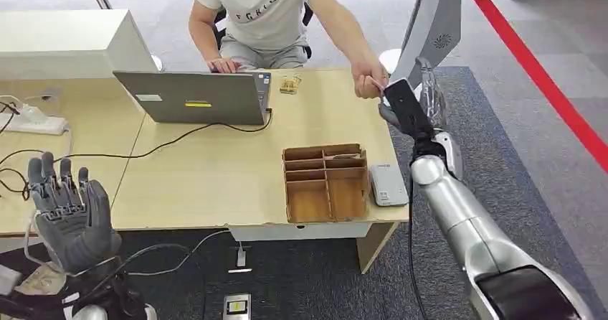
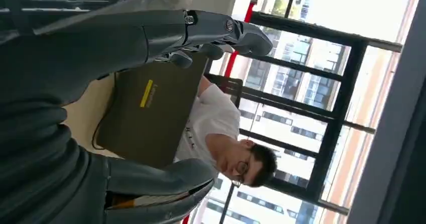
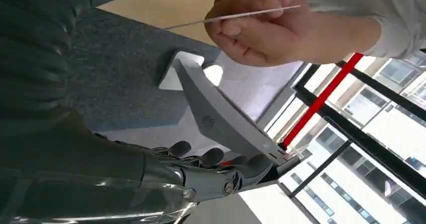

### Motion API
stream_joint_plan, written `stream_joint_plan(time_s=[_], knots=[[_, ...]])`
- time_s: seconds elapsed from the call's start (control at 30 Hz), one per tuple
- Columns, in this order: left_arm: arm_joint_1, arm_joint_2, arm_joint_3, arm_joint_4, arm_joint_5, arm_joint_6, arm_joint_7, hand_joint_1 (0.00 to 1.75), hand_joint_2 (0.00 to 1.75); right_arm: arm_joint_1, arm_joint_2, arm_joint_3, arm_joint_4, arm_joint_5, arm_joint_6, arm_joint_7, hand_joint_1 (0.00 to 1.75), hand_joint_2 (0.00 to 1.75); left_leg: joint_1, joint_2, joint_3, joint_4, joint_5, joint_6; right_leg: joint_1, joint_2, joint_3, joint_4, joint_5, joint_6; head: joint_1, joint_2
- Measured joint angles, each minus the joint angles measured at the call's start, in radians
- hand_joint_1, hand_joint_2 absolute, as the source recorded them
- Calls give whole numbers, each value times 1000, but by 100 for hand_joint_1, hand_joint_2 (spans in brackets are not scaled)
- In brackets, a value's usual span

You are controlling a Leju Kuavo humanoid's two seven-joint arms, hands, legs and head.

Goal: Pass the card to the sensor for recognition and then transmit it.

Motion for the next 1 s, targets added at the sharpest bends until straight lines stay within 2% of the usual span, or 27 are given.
stream_joint_plan(time_s=[0.2, 0.23, 0.27, 0.3, 0.57, 1.0], knots=[[-1, 0, -11, 13, 11, 0, -24, 0, 175, -57, 33, 26, 87, 32, 7, 14, 0, 175, 0, 0, 0, 0, 0, 0, 0, 0, 0, 0, 0, 0, 0, 0], [-1, 0, -11, 14, 13, 0, -28, 0, 175, -66, 37, 28, 97, 34, 8, 14, 49, 175, 0, 0, 0, 0, 0, 0, 0, 0, 0, 0, 0, 0, 0, 0], [-1, 0, -11, 14, 13, 0, -31, 0, 175, -75, 42, 31, 109, 34, 10, 14, 168, 175, 0, 0, 0, 0, 0, 0, 0, 0, 0, 0, 0, 0, 0, 0], [-1, 0, -12, 14, 16, 0, -33, 0, 175, -83, 46, 33, 121, 36, 14, 16, 175, 175, 0, 0, 0, 0, 0, 0, 0, 0, 0, 0, 0, 0, 0, 0], [-1, 0, -15, 23, 30, 0, -55, 0, 175, -109, 67, 59, 183, 53, 28, 39, 175, 175, 0, 0, 0, 0, 0, 0, 0, 0, 0, 0, 0, 0, 0, 0], [-1, 0, -16, 31, 35, 0, -64, 0, 175, -110, 68, 81, 219, 61, 31, 64, 175, 175, 0, 0, 0, 0, 0, 0, 0, 0, 0, 0, 0, 0, 0, 0]])
